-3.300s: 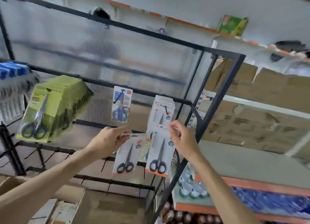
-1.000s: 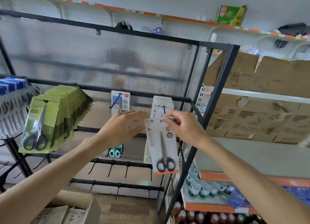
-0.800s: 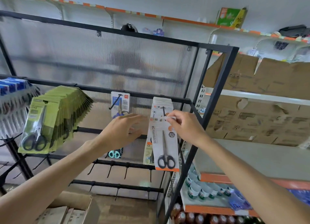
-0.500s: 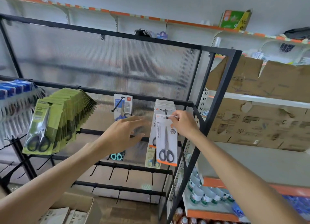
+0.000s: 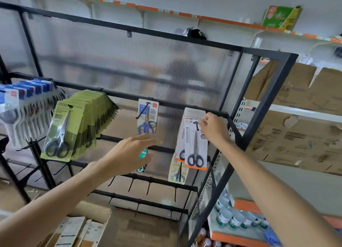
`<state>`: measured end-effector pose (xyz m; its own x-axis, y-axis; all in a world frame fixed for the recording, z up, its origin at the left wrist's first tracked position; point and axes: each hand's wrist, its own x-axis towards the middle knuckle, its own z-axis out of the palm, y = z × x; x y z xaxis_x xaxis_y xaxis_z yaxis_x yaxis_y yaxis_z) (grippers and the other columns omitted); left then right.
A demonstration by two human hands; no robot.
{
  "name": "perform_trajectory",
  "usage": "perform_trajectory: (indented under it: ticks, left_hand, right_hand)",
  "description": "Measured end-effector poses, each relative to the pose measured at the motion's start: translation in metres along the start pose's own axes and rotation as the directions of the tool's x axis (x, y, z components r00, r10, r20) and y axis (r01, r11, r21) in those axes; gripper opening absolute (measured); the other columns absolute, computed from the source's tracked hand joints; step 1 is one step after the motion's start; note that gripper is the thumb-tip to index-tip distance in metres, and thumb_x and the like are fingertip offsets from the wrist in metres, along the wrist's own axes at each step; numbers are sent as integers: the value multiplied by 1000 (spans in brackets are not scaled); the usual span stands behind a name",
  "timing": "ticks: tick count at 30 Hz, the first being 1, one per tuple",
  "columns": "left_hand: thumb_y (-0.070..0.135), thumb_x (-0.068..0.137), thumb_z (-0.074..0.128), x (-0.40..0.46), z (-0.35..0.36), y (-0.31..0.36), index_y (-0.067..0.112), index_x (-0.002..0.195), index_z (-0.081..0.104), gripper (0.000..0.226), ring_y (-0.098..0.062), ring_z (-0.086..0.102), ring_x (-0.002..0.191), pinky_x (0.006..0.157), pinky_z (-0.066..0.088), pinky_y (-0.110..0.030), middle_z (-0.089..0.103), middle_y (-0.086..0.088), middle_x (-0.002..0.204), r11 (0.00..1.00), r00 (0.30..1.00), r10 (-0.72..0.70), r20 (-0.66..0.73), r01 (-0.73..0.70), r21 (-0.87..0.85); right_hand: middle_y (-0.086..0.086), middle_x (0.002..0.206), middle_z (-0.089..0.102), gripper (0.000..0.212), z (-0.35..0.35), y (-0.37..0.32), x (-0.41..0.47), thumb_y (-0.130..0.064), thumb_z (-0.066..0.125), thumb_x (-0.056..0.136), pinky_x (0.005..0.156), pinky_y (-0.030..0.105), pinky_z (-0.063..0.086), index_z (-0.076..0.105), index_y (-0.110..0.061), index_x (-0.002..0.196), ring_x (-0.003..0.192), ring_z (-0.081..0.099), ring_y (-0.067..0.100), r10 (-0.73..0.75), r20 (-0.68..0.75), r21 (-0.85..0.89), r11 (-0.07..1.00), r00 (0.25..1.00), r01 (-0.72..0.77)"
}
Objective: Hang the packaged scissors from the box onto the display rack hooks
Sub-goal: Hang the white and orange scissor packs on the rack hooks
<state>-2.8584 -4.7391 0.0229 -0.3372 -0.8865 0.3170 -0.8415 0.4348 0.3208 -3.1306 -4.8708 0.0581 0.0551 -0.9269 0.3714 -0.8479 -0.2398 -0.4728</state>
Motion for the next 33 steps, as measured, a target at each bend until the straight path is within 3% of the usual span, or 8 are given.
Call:
perform_trajectory:
  ticks: [4, 7, 12, 15, 18, 27, 30, 33]
  left_hand:
    - [32, 94, 61, -40, 14, -33, 49, 140, 45, 52, -3, 64, 104, 90, 53, -28, 37, 29, 148, 998, 998, -61, 12, 61, -17]
    - [31, 93, 63, -75, 34, -63, 49, 142, 43, 56, -4, 56, 122, 98, 50, -29, 40, 26, 149, 993, 992, -120, 45, 121, -3]
    - [31, 93, 63, -121, 62, -91, 53, 144, 38, 60, -6, 61, 116, 99, 51, -35, 35, 23, 152, 967, 962, -231, 149, 243, -73]
    - [34, 93, 63, -156, 76, -111, 54, 146, 33, 64, -8, 62, 116, 94, 54, -36, 37, 19, 154, 953, 939, -269, 216, 291, -80]
    - [35, 94, 62, -203, 82, -134, 51, 146, 36, 60, -9, 52, 130, 103, 49, -35, 40, 18, 152, 920, 911, -363, 197, 383, -79]
    - [29, 96, 60, -361, 101, -199, 43, 149, 33, 62, -9, 46, 134, 106, 39, -24, 38, 14, 153, 686, 657, -660, 364, 725, -65]
    - [31, 97, 59, -385, 111, -223, 43, 152, 26, 66, -15, 52, 129, 106, 46, -34, 43, 6, 152, 625, 591, -687, 423, 778, -72]
    - [30, 98, 57, -391, 126, -242, 40, 154, 24, 66, -19, 59, 119, 98, 51, -36, 47, 2, 149, 591, 542, -690, 480, 805, -60]
  right_hand:
    - [10, 105, 67, 41, -5, 14, -50, -42, 53, 100, 66, 38, 53, 49, -13, 127, 91, 67, 30, -95, -10, -208, 974, 995, 91]
    - [17, 140, 56, 63, 14, 13, -108, -38, 61, 97, 88, 41, 55, 39, -5, 145, 120, 60, 33, -222, 61, -258, 938, 973, 230]
    - [15, 129, 66, 73, 77, -18, -164, -44, 77, 82, 75, 31, 59, 55, 1, 136, 111, 69, 25, -386, 209, -283, 856, 899, 433]
    - [13, 131, 65, 71, 119, -45, -178, -45, 77, 82, 86, 29, 57, 57, -2, 134, 116, 66, 22, -411, 352, -214, 839, 841, 500]
    - [12, 140, 59, 62, 161, -71, -190, -40, 73, 88, 99, 33, 52, 56, -6, 137, 126, 60, 24, -486, 452, -91, 809, 748, 581]
    - [-3, 165, 20, 60, 305, -155, -239, -48, 41, 104, 118, 29, 26, 26, -25, 157, 151, 21, 15, -411, 756, 125, 855, 510, 504]
    - [1, 165, 21, 57, 360, -189, -255, -38, 47, 104, 122, 33, 17, 29, -22, 156, 152, 18, 17, -343, 834, 146, 892, 432, 427]
    - [4, 162, 29, 54, 402, -204, -271, -38, 46, 104, 121, 36, 27, 36, -20, 153, 149, 28, 19, -277, 882, 110, 908, 381, 405]
